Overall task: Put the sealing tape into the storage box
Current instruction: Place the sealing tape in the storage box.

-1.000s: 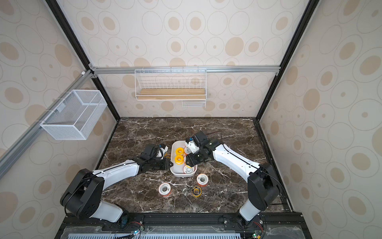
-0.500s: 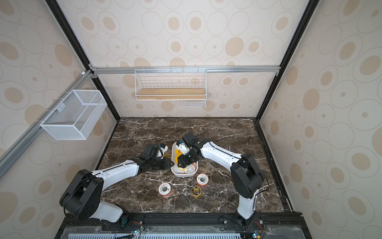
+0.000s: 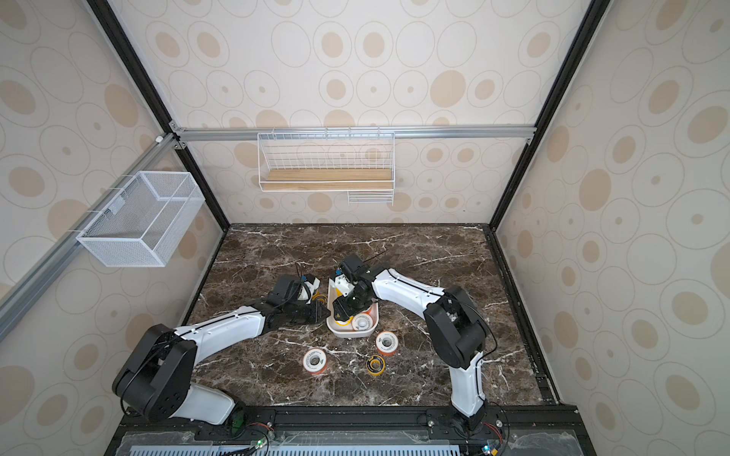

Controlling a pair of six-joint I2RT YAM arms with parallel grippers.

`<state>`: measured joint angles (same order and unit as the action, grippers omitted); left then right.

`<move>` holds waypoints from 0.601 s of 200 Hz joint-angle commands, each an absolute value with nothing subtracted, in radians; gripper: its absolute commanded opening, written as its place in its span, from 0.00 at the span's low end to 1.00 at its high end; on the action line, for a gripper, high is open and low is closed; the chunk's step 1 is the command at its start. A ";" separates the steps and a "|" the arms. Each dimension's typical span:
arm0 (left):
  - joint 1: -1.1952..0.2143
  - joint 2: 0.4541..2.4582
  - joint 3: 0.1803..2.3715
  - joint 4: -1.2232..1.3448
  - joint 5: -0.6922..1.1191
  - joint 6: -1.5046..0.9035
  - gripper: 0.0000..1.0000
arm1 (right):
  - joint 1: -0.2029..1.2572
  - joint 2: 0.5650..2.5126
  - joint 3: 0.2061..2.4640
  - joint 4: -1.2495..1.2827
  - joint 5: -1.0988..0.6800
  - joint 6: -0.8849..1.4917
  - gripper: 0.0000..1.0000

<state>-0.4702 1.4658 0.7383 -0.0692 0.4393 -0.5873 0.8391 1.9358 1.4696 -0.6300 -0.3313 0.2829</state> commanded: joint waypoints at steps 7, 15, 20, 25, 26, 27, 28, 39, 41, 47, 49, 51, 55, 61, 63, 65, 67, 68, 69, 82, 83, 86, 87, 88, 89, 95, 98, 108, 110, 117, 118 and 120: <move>-0.462 1.448 0.736 -0.081 0.432 -0.582 0.18 | 0.856 1.971 1.509 -0.666 -0.322 0.269 0.59; -0.462 1.448 0.735 -0.081 0.431 -0.583 0.18 | 0.856 1.975 1.513 -0.668 -0.319 0.268 0.59; -0.462 1.448 0.736 -0.081 0.431 -0.583 0.18 | 0.857 1.976 1.515 -0.668 -0.318 0.270 0.59; -0.462 1.449 0.735 -0.081 0.431 -0.583 0.18 | 0.859 1.980 1.518 -0.669 -0.317 0.269 0.59; -0.462 1.449 0.735 -0.081 0.431 -0.583 0.18 | 0.860 1.980 1.518 -0.669 -0.317 0.269 0.59; -0.463 1.449 0.735 -0.081 0.431 -0.583 0.18 | 0.859 1.980 1.518 -0.669 -0.316 0.269 0.59; -0.462 1.450 0.736 -0.081 0.431 -0.583 0.18 | 0.859 1.981 1.519 -0.669 -0.316 0.269 0.59; -0.463 1.450 0.735 -0.081 0.431 -0.583 0.18 | 0.859 1.986 1.522 -0.672 -0.308 0.270 0.59; -0.462 1.450 0.735 -0.081 0.431 -0.582 0.18 | 0.859 1.986 1.522 -0.673 -0.308 0.270 0.59; -0.463 1.449 0.736 -0.083 0.431 -0.583 0.18 | 0.861 1.990 1.523 -0.673 -0.305 0.269 0.59; -0.462 1.450 0.735 -0.083 0.431 -0.583 0.18 | 0.861 1.991 1.525 -0.673 -0.304 0.269 0.59; -0.462 1.450 0.736 -0.083 0.430 -0.583 0.18 | 0.861 1.993 1.526 -0.675 -0.303 0.269 0.59; -0.463 1.450 0.736 -0.082 0.430 -0.583 0.18 | 0.861 1.994 1.526 -0.675 -0.302 0.269 0.59; -0.462 1.448 0.735 -0.082 0.429 -0.583 0.18 | 0.862 1.995 1.528 -0.676 -0.299 0.269 0.59; -0.462 1.448 0.736 -0.083 0.429 -0.582 0.18 | 0.861 1.997 1.528 -0.677 -0.299 0.269 0.59; -0.462 1.449 0.736 -0.083 0.430 -0.583 0.18 | 0.861 1.997 1.528 -0.678 -0.298 0.269 0.59; -0.462 1.449 0.736 -0.083 0.430 -0.582 0.18 | 0.861 1.997 1.528 -0.678 -0.297 0.270 0.59; -0.462 1.448 0.736 -0.083 0.430 -0.583 0.18 | 0.862 1.997 1.529 -0.679 -0.296 0.270 0.59; -0.462 1.448 0.736 -0.084 0.430 -0.583 0.18 | 0.862 1.998 1.528 -0.679 -0.296 0.269 0.59; -0.462 1.448 0.737 -0.083 0.430 -0.583 0.18 | 0.861 2.004 1.531 -0.679 -0.293 0.269 0.59; -0.462 1.448 0.737 -0.084 0.430 -0.583 0.18 | 0.861 2.004 1.532 -0.680 -0.293 0.269 0.59; -0.463 1.449 0.737 -0.084 0.430 -0.583 0.18 | 0.862 2.006 1.532 -0.680 -0.293 0.270 0.59; -0.462 1.448 0.737 -0.084 0.430 -0.583 0.18 | 0.862 2.006 1.531 -0.680 -0.293 0.269 0.59; -0.463 1.448 0.736 -0.084 0.430 -0.583 0.18 | 0.862 2.007 1.532 -0.681 -0.293 0.269 0.59; -0.462 1.449 0.736 -0.084 0.430 -0.583 0.18 | 0.862 2.008 1.533 -0.681 -0.293 0.269 0.59; -0.462 1.449 0.737 -0.084 0.431 -0.581 0.18 | 0.863 2.010 1.535 -0.682 -0.294 0.267 0.59; -0.463 1.449 0.737 -0.084 0.431 -0.581 0.18 | 0.862 2.011 1.536 -0.682 -0.294 0.267 0.59; -0.462 1.448 0.736 -0.084 0.432 -0.580 0.18 | 0.862 2.017 1.541 -0.686 -0.292 0.267 0.59; -0.462 1.448 0.736 -0.084 0.432 -0.580 0.18 | 0.864 2.019 1.542 -0.687 -0.292 0.267 0.59; -0.462 1.447 0.737 -0.086 0.431 -0.580 0.18 | 0.864 2.023 1.547 -0.691 -0.290 0.266 0.59; -0.463 1.447 0.738 -0.086 0.431 -0.580 0.18 | 0.864 2.024 1.548 -0.691 -0.290 0.266 0.59; -0.463 1.447 0.737 -0.086 0.431 -0.580 0.18 | 0.864 2.026 1.549 -0.692 -0.289 0.265 0.59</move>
